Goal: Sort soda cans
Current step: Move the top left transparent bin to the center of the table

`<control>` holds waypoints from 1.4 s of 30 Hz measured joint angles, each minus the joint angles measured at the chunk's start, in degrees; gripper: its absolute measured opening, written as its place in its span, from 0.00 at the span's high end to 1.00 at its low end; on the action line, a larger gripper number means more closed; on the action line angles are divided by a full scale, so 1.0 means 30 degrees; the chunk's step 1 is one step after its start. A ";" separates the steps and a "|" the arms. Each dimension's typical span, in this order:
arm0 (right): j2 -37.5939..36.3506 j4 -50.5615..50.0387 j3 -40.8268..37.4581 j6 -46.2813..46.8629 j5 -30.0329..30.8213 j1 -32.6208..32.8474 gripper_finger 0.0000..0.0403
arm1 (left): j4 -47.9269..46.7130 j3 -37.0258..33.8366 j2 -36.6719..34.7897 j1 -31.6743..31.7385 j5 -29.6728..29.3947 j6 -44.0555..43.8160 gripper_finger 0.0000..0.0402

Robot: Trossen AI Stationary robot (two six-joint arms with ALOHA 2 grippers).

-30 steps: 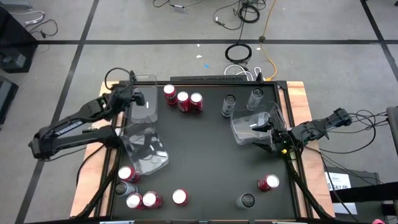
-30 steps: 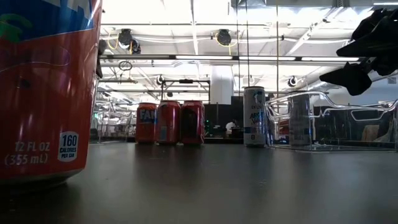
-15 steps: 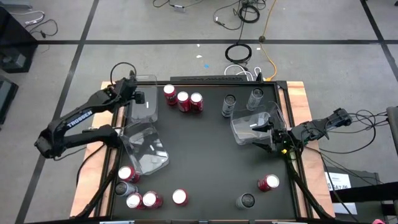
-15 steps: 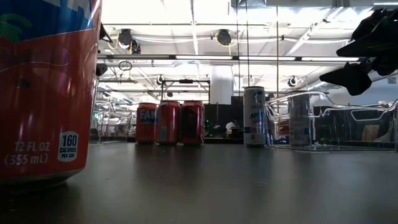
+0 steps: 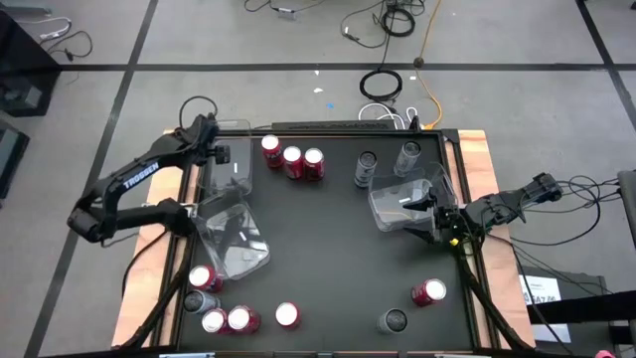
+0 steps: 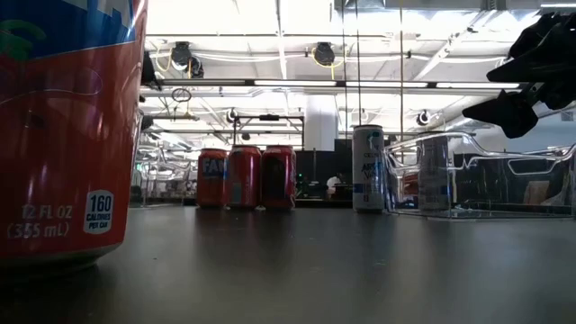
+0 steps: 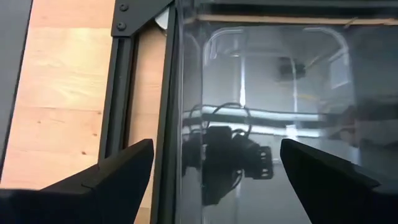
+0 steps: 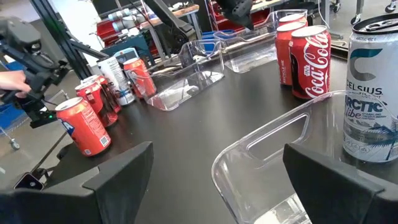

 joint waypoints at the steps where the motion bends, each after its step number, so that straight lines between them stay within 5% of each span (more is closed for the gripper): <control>1: -0.0002 0.0000 -0.0001 0.0000 -0.0002 0.0000 0.13 | 0.0081 0.0000 0.0286 0.0150 0.0016 0.0198 0.11; 11: 0.0000 0.0000 -0.0004 0.0000 -0.0002 -0.0005 0.13 | 0.0669 0.0000 0.2660 0.1009 0.1556 0.0533 0.20; 29: 0.0000 0.0000 0.0004 0.0000 -0.0002 0.0000 0.13 | 0.1241 0.0000 0.3263 0.1043 0.1371 0.0500 0.97; 42: -0.0004 0.0000 -0.0004 0.0000 0.0003 -0.0003 0.13 | 0.1066 0.0000 0.2527 0.1047 0.1364 0.0639 0.96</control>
